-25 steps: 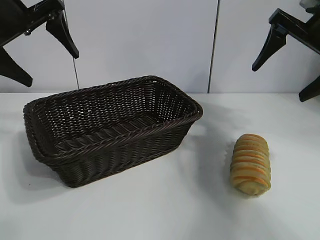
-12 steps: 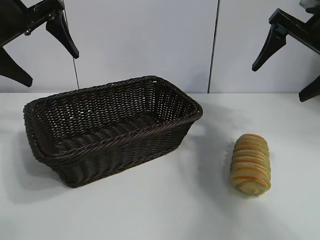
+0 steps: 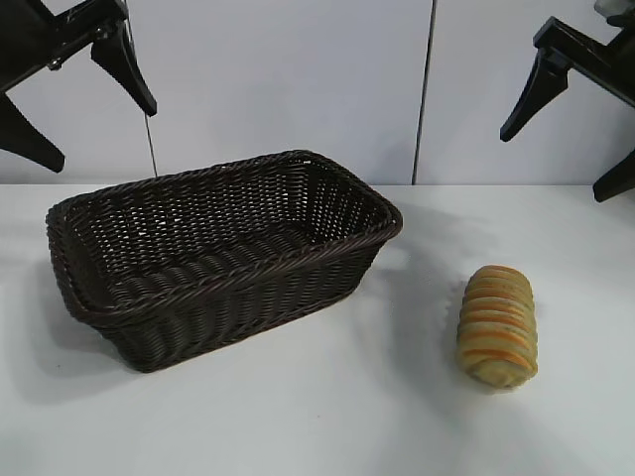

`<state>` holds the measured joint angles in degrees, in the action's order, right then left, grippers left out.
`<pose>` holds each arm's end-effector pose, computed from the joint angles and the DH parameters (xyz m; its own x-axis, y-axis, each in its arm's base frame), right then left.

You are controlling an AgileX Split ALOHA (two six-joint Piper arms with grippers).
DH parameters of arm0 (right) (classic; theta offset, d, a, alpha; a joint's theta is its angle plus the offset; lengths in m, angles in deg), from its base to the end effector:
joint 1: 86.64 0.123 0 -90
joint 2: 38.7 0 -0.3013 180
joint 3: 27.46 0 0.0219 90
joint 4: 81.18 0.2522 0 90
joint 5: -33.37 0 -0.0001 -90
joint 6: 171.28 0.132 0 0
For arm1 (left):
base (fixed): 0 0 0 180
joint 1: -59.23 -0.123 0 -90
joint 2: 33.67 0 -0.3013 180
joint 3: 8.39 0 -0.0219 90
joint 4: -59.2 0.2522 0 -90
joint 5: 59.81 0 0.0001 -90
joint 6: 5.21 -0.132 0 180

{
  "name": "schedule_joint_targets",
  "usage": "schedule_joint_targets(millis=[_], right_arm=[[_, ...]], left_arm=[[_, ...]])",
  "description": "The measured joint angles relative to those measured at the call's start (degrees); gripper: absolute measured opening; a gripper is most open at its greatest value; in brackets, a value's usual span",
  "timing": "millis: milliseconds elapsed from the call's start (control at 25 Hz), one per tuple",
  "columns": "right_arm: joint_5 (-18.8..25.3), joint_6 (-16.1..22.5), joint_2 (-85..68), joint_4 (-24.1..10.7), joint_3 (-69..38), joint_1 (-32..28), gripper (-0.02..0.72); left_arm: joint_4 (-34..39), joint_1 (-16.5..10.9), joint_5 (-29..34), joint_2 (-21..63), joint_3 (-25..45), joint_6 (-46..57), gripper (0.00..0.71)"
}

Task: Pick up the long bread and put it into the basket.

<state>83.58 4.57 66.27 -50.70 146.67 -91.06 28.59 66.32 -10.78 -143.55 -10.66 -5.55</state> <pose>0.3720 0.0229 0.2330 -0.9021 0.3319 -0.2758 0.1815 0.8716 0.4553 0.3965 -0.1005 0.2429 -0.9251 -0.2162 -0.3123 -0.0412 0.8744 -0.4835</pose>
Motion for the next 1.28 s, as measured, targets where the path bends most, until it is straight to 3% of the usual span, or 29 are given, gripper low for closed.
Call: schedule_joint_targets(millis=[160, 280, 480, 680, 1280], right_arm=[[0.0, 0.0, 0.0, -0.1, 0.0, 0.0, 0.695], [0.0, 0.0, 0.0, -0.1, 0.0, 0.0, 0.695], [0.0, 0.0, 0.0, -0.1, 0.0, 0.0, 0.695], [0.0, -0.1, 0.0, -0.1, 0.0, 0.0, 0.695], [0.2, -0.2, 0.0, -0.2, 0.0, 0.0, 0.695]], left_arm=[[0.8, -0.7, 2.4, 0.1, -0.1, 0.7, 0.695], [6.4, -0.6, 4.7, 1.5, 0.6, 5.0, 0.695], [16.0, 3.1, 3.4, 5.4, 7.9, 13.2, 0.695], [16.3, 6.8, -2.5, 2.8, 14.1, 14.9, 0.695], [16.3, 6.5, -10.4, -6.9, 14.5, 15.3, 0.683]])
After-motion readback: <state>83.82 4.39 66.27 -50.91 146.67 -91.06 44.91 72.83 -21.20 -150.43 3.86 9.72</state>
